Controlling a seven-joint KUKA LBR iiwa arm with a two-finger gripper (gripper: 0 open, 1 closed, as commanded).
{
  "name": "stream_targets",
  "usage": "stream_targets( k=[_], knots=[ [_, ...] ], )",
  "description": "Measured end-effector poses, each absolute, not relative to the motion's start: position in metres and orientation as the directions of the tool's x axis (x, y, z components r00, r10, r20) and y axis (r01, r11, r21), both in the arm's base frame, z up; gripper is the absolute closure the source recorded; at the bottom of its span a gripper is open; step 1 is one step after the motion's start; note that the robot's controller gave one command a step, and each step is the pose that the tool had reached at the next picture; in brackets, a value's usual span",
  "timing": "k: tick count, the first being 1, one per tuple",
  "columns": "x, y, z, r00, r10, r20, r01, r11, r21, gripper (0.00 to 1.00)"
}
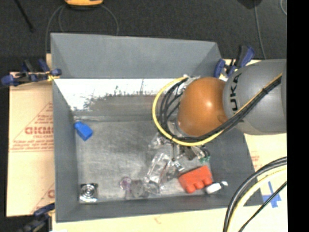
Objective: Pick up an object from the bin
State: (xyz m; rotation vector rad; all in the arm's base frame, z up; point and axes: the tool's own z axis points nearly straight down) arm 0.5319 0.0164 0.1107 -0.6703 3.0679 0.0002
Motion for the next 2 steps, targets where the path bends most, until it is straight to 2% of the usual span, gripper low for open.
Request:
stream_targets(
  k=[1,2],
  knots=[
    [0.532,0.016,0.111,-0.908,-0.418,-0.001,-0.418,0.908,0.0,1.0],
    [0.489,0.048,0.167,-0.682,-0.731,-0.006,-0.731,0.682,-0.004,1.0]
  ],
)
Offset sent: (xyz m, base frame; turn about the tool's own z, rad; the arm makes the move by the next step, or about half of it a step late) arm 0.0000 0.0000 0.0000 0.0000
